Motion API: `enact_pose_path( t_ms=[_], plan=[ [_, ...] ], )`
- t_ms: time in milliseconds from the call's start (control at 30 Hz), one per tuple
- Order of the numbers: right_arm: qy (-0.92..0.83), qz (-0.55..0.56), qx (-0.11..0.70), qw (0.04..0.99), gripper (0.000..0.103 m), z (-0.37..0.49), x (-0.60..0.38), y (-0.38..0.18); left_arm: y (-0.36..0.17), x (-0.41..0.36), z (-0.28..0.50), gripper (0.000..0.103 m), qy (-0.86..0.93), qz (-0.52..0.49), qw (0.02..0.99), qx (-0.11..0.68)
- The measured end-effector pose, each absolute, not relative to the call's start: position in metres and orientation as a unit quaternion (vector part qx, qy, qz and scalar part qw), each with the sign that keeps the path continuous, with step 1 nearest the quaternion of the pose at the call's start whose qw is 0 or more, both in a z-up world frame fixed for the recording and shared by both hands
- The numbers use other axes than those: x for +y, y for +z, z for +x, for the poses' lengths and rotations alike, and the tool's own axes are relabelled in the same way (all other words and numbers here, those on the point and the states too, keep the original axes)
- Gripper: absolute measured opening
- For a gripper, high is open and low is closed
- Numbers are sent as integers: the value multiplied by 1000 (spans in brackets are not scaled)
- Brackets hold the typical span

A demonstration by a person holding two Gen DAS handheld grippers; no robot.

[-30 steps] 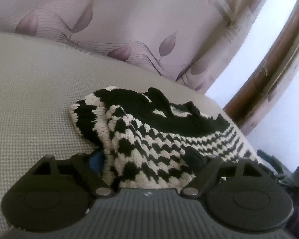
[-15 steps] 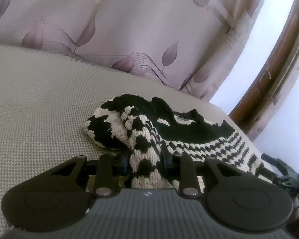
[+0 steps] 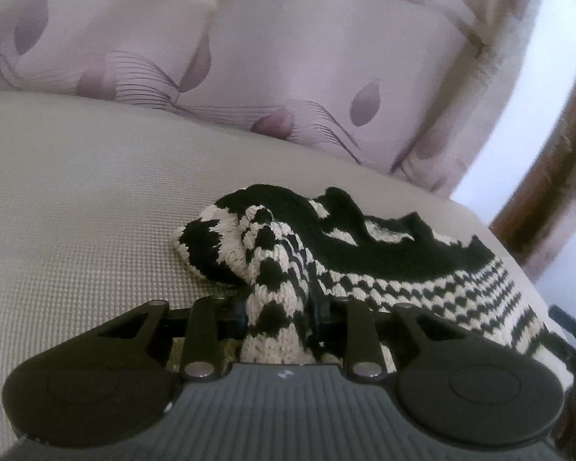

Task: Fold small clothes

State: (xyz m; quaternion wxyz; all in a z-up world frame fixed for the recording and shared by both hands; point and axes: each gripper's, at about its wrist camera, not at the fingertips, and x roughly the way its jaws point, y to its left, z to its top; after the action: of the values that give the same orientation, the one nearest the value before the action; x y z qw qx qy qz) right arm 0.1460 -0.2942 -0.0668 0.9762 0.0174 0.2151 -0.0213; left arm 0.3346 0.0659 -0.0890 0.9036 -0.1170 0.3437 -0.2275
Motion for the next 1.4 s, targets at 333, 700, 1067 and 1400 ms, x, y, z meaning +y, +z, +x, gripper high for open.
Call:
enact_pose_path(
  t_ms=[333, 700, 1067, 1400],
  plan=[
    [-16, 37, 192, 981, 103, 139, -300, -65, -61, 51, 326, 25, -129, -237, 890, 367],
    [-6, 65, 175, 982, 103, 133, -307, -64, -38, 10, 305, 23, -154, -280, 876, 360],
    [151, 299, 180, 925, 103, 152, -325, -54, -68, -9, 299, 31, -258, -336, 843, 333],
    [241, 523, 228, 785, 103, 239, -311, -80, -95, 1, 293, 35, -323, -386, 818, 280]
  ],
)
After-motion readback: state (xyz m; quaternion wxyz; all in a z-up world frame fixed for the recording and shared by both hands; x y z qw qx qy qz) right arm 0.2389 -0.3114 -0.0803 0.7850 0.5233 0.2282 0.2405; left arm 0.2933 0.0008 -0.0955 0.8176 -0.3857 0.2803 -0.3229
